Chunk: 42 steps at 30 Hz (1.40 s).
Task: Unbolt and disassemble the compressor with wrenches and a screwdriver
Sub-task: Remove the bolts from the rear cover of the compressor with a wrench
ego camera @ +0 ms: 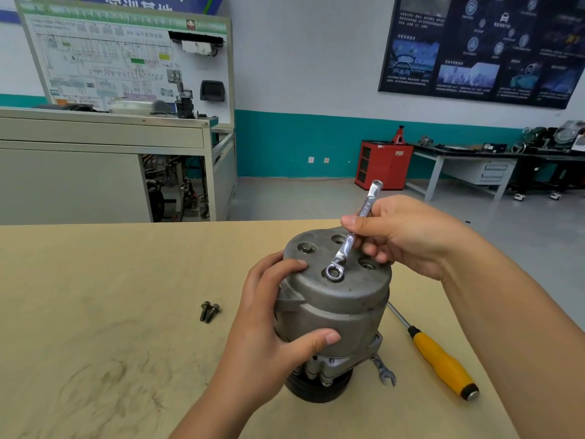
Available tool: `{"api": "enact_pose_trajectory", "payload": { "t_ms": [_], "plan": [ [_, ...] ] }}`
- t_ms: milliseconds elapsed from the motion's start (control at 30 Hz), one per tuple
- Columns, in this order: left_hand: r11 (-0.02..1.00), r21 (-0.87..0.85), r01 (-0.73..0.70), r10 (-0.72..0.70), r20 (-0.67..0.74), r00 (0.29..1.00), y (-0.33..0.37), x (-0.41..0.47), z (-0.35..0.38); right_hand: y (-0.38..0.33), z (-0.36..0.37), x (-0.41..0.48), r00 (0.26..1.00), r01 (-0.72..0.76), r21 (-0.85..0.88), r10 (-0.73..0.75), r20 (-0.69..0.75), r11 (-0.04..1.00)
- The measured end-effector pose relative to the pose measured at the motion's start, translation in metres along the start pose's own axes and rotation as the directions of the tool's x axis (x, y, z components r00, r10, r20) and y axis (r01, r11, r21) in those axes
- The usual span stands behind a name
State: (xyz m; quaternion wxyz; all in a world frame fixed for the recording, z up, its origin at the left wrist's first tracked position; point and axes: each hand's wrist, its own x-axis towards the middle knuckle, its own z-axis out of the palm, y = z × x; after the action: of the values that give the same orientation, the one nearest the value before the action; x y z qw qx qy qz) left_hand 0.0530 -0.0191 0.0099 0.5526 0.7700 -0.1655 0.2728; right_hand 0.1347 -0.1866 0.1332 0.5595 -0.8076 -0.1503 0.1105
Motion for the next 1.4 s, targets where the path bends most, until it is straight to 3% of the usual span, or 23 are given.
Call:
{"api": "enact_pose_trajectory", "payload": {
  "t_ms": [167, 367, 467, 533, 633, 800, 933, 1067, 1133, 1300, 1400],
  "plan": [
    [0.998, 0.056, -0.035, 0.035, -0.002, 0.999, -0.001, -0.003, 0.000, -0.011, 0.002, 0.003, 0.999, -0.040, -0.324, 0.035, -0.023, 0.945],
    [0.989, 0.126, -0.081, 0.084, -0.020, 0.996, -0.002, -0.004, 0.000, -0.015, 0.017, 0.007, 0.999, -0.032, -0.250, 0.028, -0.020, 0.968],
    [0.986, 0.144, -0.084, 0.088, -0.019, 0.996, -0.003, -0.004, 0.000, -0.019, 0.030, 0.009, 0.996, 0.016, -0.345, -0.047, -0.080, 0.938],
    [0.986, 0.146, -0.083, 0.088, -0.028, 0.996, -0.003, -0.005, 0.001, -0.020, 0.040, 0.009, 0.986, 0.031, -0.507, -0.108, -0.123, 0.861],
    [0.987, 0.143, -0.074, 0.081, -0.042, 0.996, -0.005, -0.006, 0.003, -0.021, 0.059, 0.004, 0.952, 0.081, -0.752, -0.275, -0.136, 0.654],
    [0.987, 0.108, -0.122, 0.131, -0.083, 0.988, -0.009, -0.007, 0.008, -0.022, 0.081, -0.013, 0.903, 0.210, -0.887, -0.430, 0.015, 0.412],
    [0.992, -0.124, -0.013, -0.012, -0.196, 0.980, -0.016, -0.010, 0.018, -0.008, 0.093, -0.036, 0.796, 0.325, -0.880, -0.603, 0.057, 0.346],
    [0.992, -0.126, 0.016, -0.043, -0.215, 0.976, -0.017, -0.009, 0.025, 0.015, 0.094, -0.045, 0.647, 0.354, -0.893, -0.762, 0.019, 0.278],
    [0.981, -0.191, 0.039, -0.086, -0.245, 0.966, -0.018, -0.006, 0.026, 0.026, 0.090, -0.047, 0.573, 0.447, -0.858, -0.818, 0.058, 0.252],
    [0.956, -0.218, 0.197, -0.228, -0.124, 0.966, -0.029, -0.001, 0.023, 0.044, 0.079, -0.053, 0.410, 0.641, -0.723, -0.911, 0.039, 0.257],
    [0.960, -0.235, 0.151, -0.189, -0.152, 0.970, -0.029, 0.002, 0.024, 0.051, 0.072, -0.054, 0.372, 0.723, -0.608, -0.927, -0.059, 0.328]
  ]
}}
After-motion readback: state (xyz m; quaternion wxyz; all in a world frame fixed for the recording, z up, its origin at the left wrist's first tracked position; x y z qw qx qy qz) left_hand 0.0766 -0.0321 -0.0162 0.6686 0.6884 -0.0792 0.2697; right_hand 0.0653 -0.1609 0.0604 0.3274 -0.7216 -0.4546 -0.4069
